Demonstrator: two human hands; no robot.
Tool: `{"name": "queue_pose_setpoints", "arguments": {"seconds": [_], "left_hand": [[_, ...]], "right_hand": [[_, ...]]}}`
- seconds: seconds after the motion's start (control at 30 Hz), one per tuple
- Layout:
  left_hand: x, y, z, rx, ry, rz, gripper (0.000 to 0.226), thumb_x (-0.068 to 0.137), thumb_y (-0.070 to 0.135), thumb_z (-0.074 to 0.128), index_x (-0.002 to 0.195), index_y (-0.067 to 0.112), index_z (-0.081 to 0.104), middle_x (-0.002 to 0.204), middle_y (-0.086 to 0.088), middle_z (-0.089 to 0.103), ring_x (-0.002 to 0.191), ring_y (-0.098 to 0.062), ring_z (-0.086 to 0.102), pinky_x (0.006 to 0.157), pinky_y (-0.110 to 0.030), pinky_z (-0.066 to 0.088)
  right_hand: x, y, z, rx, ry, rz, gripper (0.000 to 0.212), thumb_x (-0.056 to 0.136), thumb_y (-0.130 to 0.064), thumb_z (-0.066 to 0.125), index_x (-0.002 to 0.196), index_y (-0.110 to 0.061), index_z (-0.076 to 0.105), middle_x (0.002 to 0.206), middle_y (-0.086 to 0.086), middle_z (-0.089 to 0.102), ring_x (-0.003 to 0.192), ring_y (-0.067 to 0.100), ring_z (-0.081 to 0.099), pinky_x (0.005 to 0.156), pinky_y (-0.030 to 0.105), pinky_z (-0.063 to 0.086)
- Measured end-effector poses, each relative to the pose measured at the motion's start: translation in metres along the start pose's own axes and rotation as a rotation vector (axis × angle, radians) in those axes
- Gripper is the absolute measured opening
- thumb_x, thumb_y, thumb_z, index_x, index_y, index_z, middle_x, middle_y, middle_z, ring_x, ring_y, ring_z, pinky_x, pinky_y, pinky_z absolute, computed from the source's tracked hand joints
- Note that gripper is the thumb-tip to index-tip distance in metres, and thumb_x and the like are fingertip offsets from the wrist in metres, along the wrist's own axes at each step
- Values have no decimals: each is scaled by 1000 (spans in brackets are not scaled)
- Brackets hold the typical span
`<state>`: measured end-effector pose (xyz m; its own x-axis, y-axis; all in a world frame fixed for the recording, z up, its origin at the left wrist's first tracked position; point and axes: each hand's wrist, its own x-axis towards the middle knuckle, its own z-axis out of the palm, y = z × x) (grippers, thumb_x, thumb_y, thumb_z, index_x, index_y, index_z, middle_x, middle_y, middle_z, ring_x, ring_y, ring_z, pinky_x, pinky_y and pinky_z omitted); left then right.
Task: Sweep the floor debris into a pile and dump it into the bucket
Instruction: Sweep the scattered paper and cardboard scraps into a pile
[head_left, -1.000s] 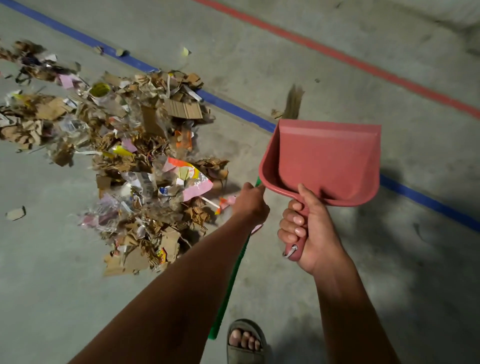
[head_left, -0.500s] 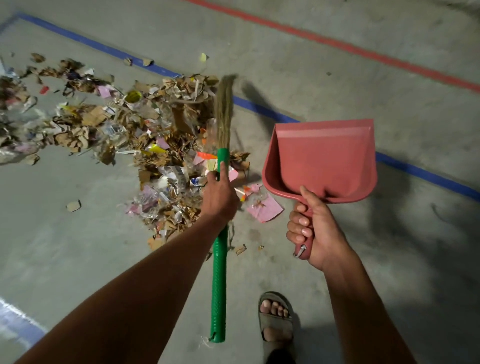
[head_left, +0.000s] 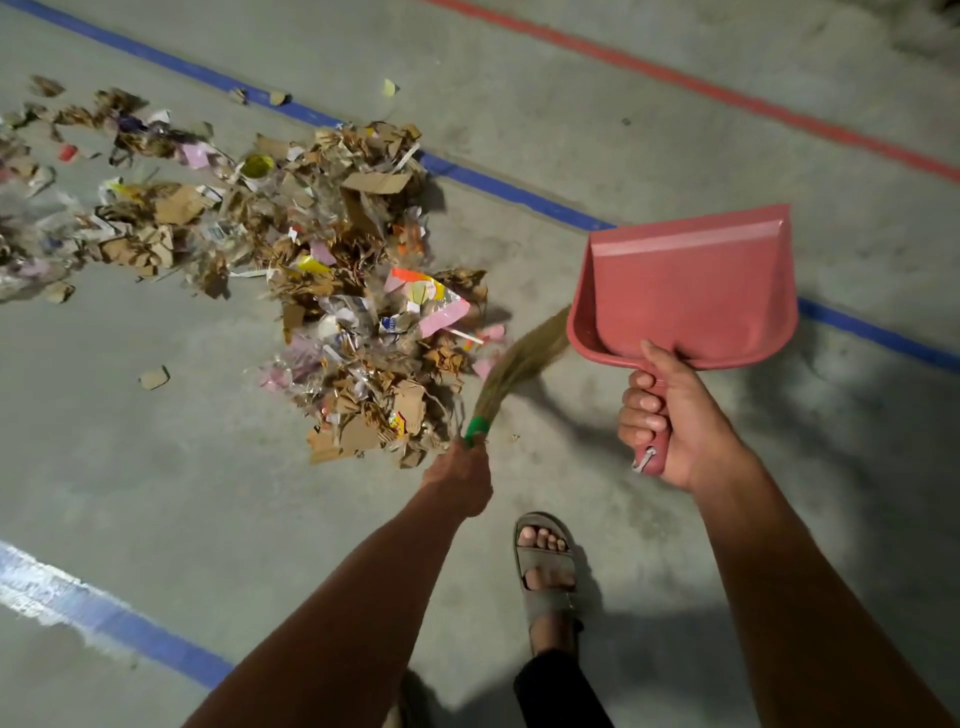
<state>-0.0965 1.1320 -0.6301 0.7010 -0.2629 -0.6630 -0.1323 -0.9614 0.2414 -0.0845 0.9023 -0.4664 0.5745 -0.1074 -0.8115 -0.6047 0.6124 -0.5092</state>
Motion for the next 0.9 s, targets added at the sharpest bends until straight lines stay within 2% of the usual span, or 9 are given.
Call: {"name": "queue_pose_setpoints", "arguments": {"seconds": [0.1, 0.23, 0.33, 0.47, 0.57, 0.63, 0.73, 0.8, 0.9], "left_hand": [[6, -39, -8, -30, 49, -89, 52, 108, 24, 40, 156, 8, 28, 130, -17, 47, 104, -27, 62, 85, -42, 62], [-2, -87, -51, -98, 223, -187, 58, 108, 15, 41, 161, 8, 19, 128, -21, 47, 81, -19, 55, 56, -29, 51], [-15, -117, -88, -113, 318, -211, 63, 106, 13, 40, 164, 12, 14, 127, -23, 50, 86, -26, 61, 65, -40, 61], [-36, -142, -116, -195, 414, -261, 61, 105, 16, 38, 163, 19, 20, 123, -17, 50, 82, -22, 55, 62, -36, 51], [-51, -146, -117, -248, 397, -234, 53, 106, 18, 35, 159, 19, 30, 118, -17, 53, 84, -22, 59, 72, -41, 60], [-59, -140, -114, -279, 390, -213, 48, 108, 19, 33, 155, 18, 34, 119, -17, 55, 86, -22, 59, 76, -41, 60], [-72, -114, -111, -344, 428, -188, 55, 108, 20, 36, 161, 21, 24, 121, -14, 51, 90, -22, 58, 85, -43, 59], [-78, -92, -110, -389, 456, -152, 59, 107, 22, 38, 163, 24, 19, 122, -12, 50, 92, -20, 57, 87, -41, 58], [-79, -50, -113, -462, 475, -71, 58, 105, 22, 47, 159, 19, 27, 126, -11, 51, 94, -19, 56, 85, -36, 54]], "right_hand": [[-14, 22, -8, -1, 13, 12, 47, 98, -52, 61, 63, -24, 44, 49, -9, 29, 33, 6, 26, 34, 21, 20], [-32, 56, -8, -8, 11, 21, 47, 99, -52, 60, 64, -24, 44, 48, -9, 30, 32, 6, 26, 33, 21, 22], [-43, 74, -2, 5, 15, 38, 47, 100, -51, 58, 65, -23, 43, 47, -9, 30, 31, 6, 26, 32, 21, 23], [-54, 86, 13, 3, 6, 54, 47, 100, -51, 57, 66, -23, 42, 45, -9, 29, 30, 6, 26, 31, 21, 23], [-63, 86, 23, -18, -1, 61, 46, 100, -52, 58, 67, -23, 42, 47, -9, 29, 31, 6, 26, 32, 21, 24], [-68, 80, 28, -34, 5, 56, 46, 99, -52, 60, 67, -23, 42, 49, -8, 29, 32, 6, 25, 32, 22, 24], [-74, 62, 36, -21, 1, 50, 45, 99, -51, 60, 68, -23, 42, 48, -9, 30, 32, 6, 26, 32, 21, 23], [-76, 46, 40, -5, -6, 42, 45, 99, -50, 60, 67, -23, 42, 47, -9, 30, 31, 6, 26, 32, 20, 23], [-76, 18, 38, 2, -7, 30, 46, 99, -50, 59, 66, -23, 43, 47, -9, 29, 31, 6, 26, 32, 19, 22]]}}
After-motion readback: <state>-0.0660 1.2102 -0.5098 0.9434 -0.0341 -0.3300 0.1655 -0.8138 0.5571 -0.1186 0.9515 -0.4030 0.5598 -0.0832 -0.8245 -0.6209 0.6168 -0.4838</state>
